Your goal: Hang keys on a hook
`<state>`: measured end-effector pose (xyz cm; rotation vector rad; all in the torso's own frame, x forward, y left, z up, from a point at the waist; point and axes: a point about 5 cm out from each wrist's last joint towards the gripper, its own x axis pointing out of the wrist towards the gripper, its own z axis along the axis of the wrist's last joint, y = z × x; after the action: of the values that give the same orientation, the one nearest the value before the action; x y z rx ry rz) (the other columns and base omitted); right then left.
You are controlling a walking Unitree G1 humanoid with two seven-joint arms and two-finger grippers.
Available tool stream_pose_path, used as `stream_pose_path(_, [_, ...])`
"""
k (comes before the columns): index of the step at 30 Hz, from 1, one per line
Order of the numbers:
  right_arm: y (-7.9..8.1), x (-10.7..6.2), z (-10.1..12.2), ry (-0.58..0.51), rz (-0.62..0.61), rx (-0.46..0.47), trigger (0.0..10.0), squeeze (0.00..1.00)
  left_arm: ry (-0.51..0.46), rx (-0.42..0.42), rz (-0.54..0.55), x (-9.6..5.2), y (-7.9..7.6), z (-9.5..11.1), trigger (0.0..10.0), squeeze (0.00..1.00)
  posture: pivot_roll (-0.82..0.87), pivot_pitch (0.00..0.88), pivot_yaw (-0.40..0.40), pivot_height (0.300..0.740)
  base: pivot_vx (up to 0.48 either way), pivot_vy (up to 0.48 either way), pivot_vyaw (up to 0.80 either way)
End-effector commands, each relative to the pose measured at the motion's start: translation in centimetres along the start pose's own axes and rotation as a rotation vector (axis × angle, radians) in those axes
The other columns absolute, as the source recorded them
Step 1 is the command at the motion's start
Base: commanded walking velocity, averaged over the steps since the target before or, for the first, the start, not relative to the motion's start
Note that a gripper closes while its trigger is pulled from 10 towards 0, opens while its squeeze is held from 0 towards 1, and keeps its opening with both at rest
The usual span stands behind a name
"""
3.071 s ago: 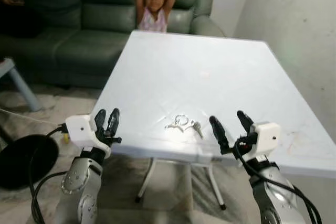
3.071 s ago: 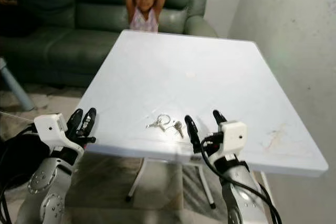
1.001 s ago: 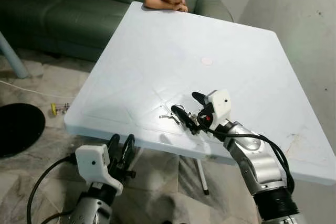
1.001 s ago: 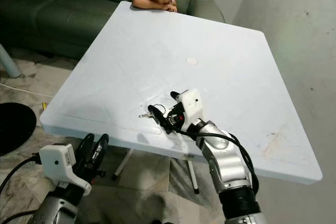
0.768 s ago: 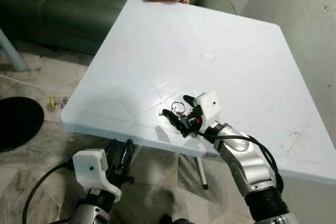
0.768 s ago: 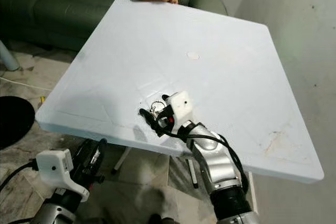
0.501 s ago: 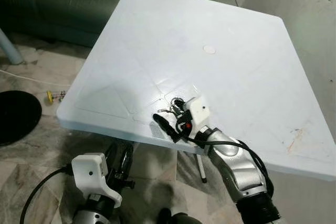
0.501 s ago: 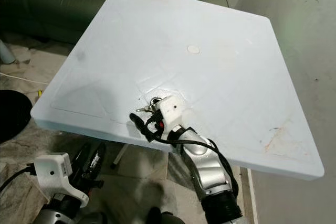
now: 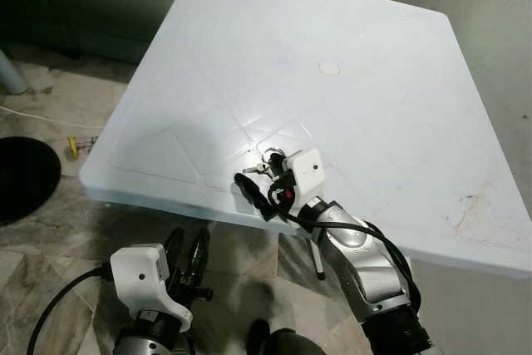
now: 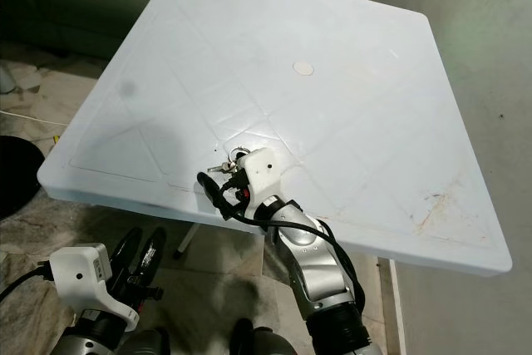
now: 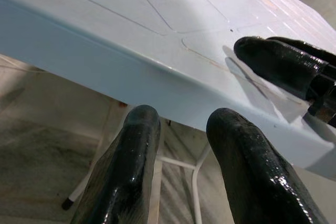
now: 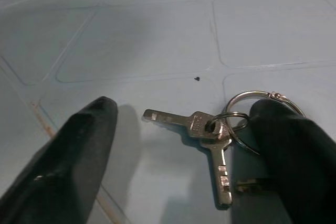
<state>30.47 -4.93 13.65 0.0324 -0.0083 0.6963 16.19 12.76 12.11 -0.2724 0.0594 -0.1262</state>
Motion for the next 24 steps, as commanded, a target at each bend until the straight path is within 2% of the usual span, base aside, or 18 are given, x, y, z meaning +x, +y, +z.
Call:
stream_pose_path(1, [-0.23,-0.19,-0.25,0.008,-0.012,0.02,2.4,0.0,0.012,0.001,-0.001,-0.31,-0.28,0.04,10.0,0.0,0.28,0.26,-0.192,0.74,0.0,0.0,0.0])
stream_pose_path(2, [-0.22,-0.19,-0.24,0.008,-0.011,0.025,2.5,0.0,0.012,0.001,-0.001,-0.32,-0.29,0.04,10.0,0.0,0.28,0.26,-0.192,0.74,0.0,0.0,0.0])
stream_pose_path(3, [-0.25,-0.17,-0.17,0.004,-0.016,0.026,0.0,0.0,0.013,0.003,-0.001,-0.35,-0.29,0.03,10.0,0.0,0.28,0.261,-0.192,0.74,0.0,0.0,0.0])
stream_pose_path(24, [0.05,0.42,0.48,-0.034,-0.064,0.067,0.0,0.0,0.019,0.013,0.001,-0.3,-0.39,0.04,10.0,0.0,0.28,0.269,-0.19,0.74,0.0,0.0,0.0])
